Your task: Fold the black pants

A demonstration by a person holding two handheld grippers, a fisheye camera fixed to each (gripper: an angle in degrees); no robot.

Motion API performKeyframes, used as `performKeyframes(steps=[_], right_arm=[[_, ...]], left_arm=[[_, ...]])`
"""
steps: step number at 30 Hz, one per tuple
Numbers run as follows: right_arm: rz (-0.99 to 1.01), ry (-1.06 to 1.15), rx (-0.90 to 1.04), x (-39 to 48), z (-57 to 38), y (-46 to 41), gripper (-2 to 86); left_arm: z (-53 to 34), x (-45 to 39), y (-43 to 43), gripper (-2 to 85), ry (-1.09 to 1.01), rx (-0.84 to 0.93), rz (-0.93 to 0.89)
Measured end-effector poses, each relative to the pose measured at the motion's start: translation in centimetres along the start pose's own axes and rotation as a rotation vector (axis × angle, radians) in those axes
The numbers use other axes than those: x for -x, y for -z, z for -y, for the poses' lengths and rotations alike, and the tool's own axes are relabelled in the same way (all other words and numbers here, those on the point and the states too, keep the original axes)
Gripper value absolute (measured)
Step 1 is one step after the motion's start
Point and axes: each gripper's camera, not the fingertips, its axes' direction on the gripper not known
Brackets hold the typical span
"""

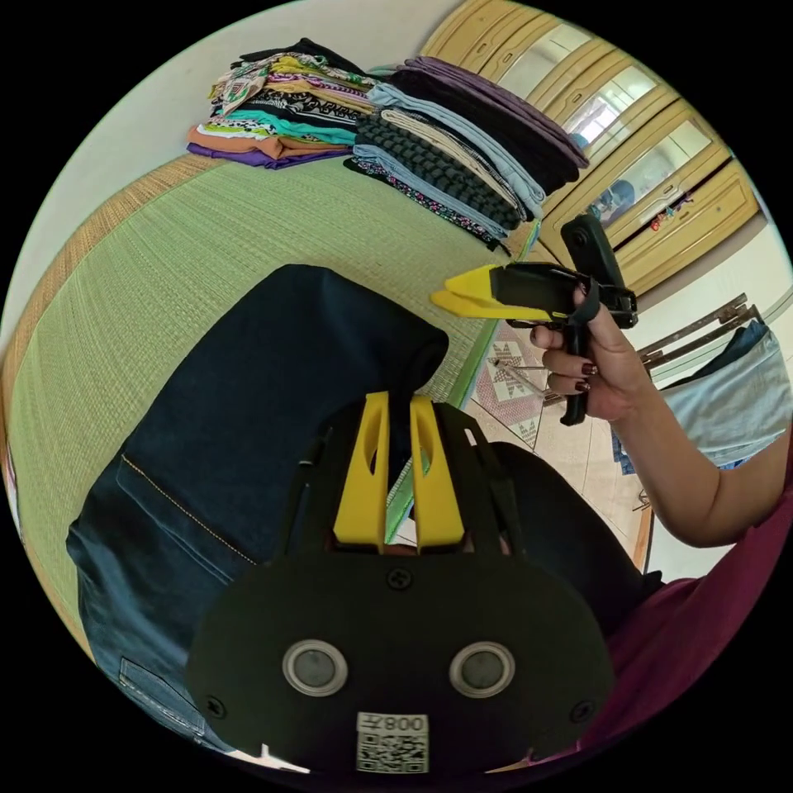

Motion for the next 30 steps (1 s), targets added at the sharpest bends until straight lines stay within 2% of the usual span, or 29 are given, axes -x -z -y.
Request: performKeyframes(steps=[8,16,19,30], right_arm=[[0.062,-0.152,0.090,-5.8,7.8,-3.7,9.9],[0.141,-0.226,0.202,-6.2,12.0,-7.7,7.9],[0.078,-0.198,0.214,-4.6,12.8,-7.0,5.3],[-0.036,-0.163,0.047,3.3,13.2,-0.4,2.6]], left_arm=[[-0.9,-2.7,2.6,3.6,-0.009,-0.046,0.031],[-2.3,-4.3,5.8,3.5,-0.033,-0.063,0.052],[-2.6,-4.4,7.0,3.4,-0.035,-0.069,0.022],[-5.2,-5.6,13.5,3.4,-0.108,-0.176,-0.106]])
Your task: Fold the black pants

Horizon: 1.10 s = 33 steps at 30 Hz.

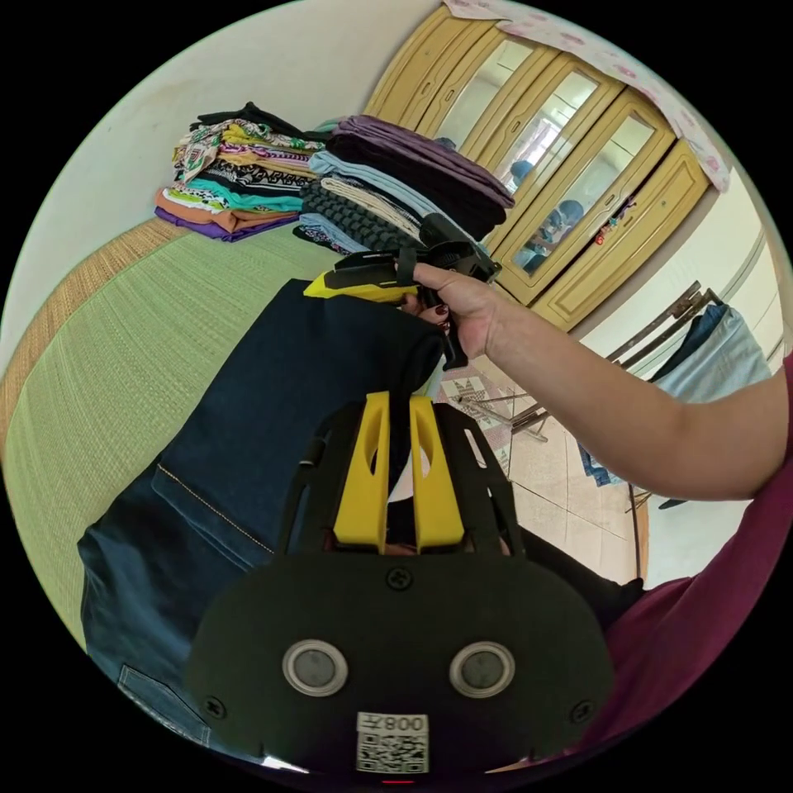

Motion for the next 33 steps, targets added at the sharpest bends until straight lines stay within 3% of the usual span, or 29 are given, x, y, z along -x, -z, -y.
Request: performKeyframes(steps=[15,33], right_arm=[[0.069,0.235,0.000,24.9,-2.4,-9.6,2.5],[-0.016,0.336,0.318,46.6,-7.1,-40.3,2.7]], left_arm=[[-15.1,5.2,24.4,3.5,0.189,-0.277,-0.068],[-46.9,17.1,47.3,3.3,0.734,-0.592,-0.160]])
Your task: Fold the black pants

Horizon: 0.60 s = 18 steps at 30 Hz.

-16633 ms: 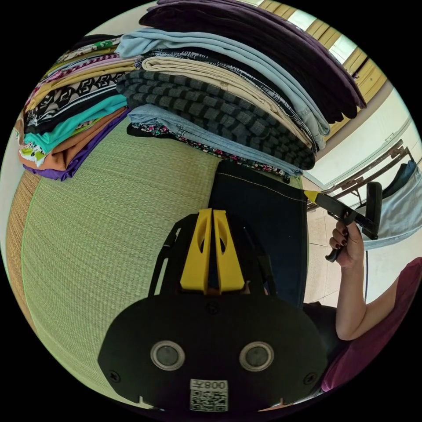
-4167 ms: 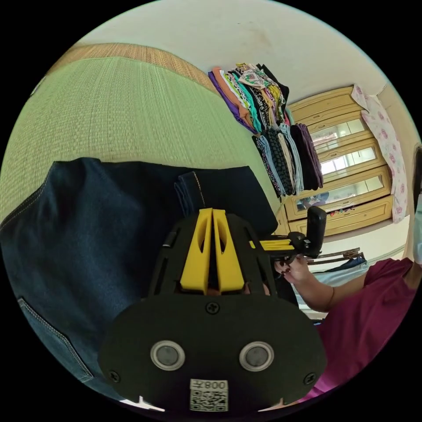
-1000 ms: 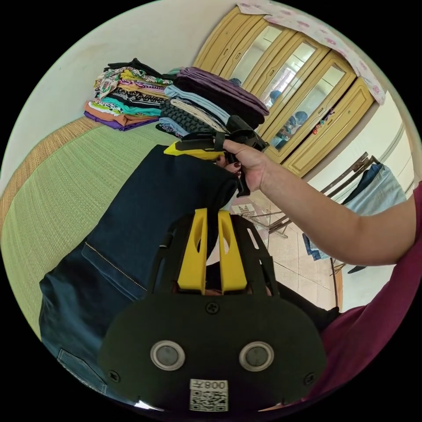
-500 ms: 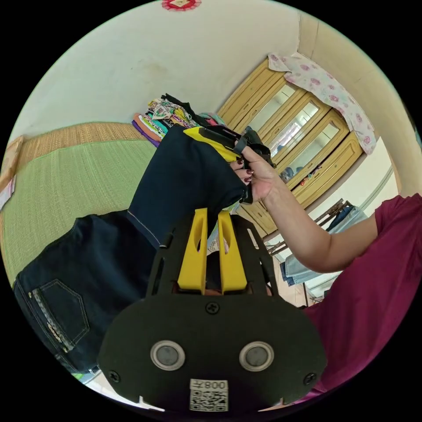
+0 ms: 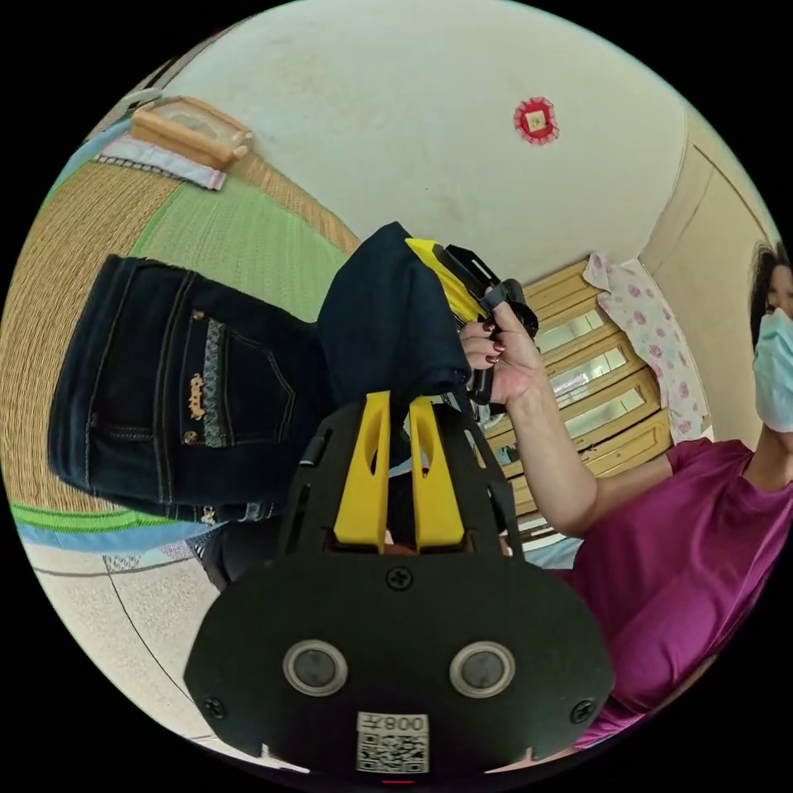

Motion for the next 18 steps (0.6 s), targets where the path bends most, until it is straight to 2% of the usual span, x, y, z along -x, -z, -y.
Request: performKeyframes(steps=[9,18], right_arm=[[-0.030,0.057,0.138,7.4,4.9,-11.6,3.7],[-0.047,0.064,0.277,10.6,8.4,-20.9,5.1]], left_arm=[[-1.3,6.5,12.8,3.4,0.155,-0.155,-0.004],[-2.2,10.6,19.9,4.0,0.277,-0.170,0.032]])
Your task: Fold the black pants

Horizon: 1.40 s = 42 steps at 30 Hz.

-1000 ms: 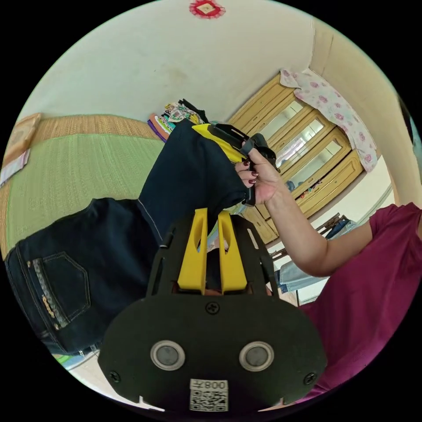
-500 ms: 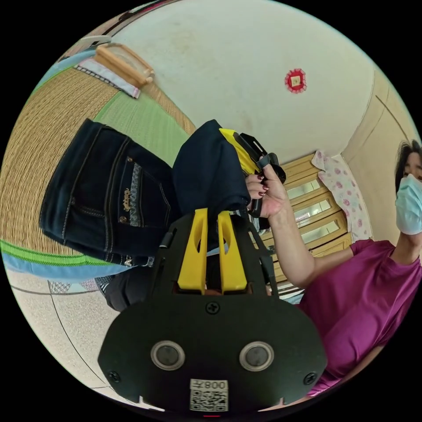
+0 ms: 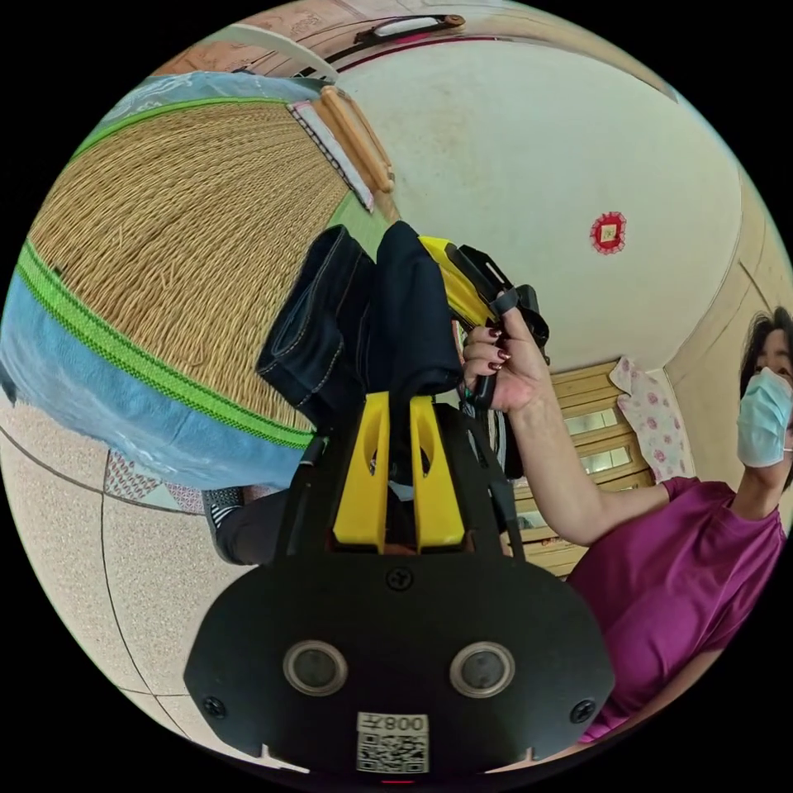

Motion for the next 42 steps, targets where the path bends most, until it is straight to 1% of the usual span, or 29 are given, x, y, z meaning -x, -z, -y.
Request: performKeyframes(steps=[2,3,5,8,12,15,17,19,21,24,27,31,36,39,42], right_arm=[[0.078,0.021,0.029,0.8,0.9,-0.7,2.6],[0.086,0.036,0.032,1.2,1.1,-0.7,2.2],[0.066,0.079,0.036,2.6,1.4,-0.7,0.9],[0.036,0.124,0.054,4.0,1.9,-1.0,0.4],[-0.043,0.174,0.101,5.7,2.7,-2.6,0.1],[-0.131,0.215,0.150,7.0,3.1,-4.7,0.0],[-0.170,0.222,0.179,7.5,3.5,-6.0,0.0],[-0.167,0.219,0.198,7.9,3.9,-6.4,0.0],[-0.145,0.231,0.178,8.8,4.1,-5.8,0.0],[-0.168,0.265,0.101,10.4,4.5,-4.5,0.0],[-0.211,0.250,0.135,10.3,5.9,-5.7,0.0],[-0.178,0.219,0.171,10.0,6.9,-6.3,0.0],[-0.149,0.278,0.148,11.1,4.9,-3.8,0.0],[-0.139,0.307,0.184,10.9,1.3,-1.5,0.0],[-0.175,0.307,0.243,10.0,-4.1,0.7,0.1]], left_arm=[[-0.1,0.6,1.2,4.2,0.029,-0.014,0.009],[-0.2,0.9,2.1,4.2,0.038,-0.023,0.000],[-0.4,1.1,3.6,4.0,0.048,-0.046,-0.009],[-1.0,0.7,6.5,2.5,0.057,-0.088,0.032],[-1.0,-2.6,9.6,0.6,-0.054,-0.155,0.078],[0.5,-4.7,9.5,0.3,-0.151,-0.127,0.114],[1.5,-4.7,8.7,0.1,-0.161,-0.083,0.171],[2.2,-4.0,7.8,0.0,-0.147,-0.025,0.279],[2.3,-4.0,8.0,0.0,-0.138,-0.030,0.264],[2.1,-5.3,8.0,-0.1,-0.182,-0.014,0.333],[2.4,-5.5,7.9,-0.1,-0.172,-0.009,0.334],[2.5,-6.5,8.1,-0.1,-0.165,-0.006,0.340],[2.1,-8.3,8.2,0.0,-0.211,-0.008,0.386],[2.1,-8.0,7.7,0.0,-0.187,0.015,0.383],[1.9,-9.3,7.5,0.0,-0.216,-0.004,0.406]])
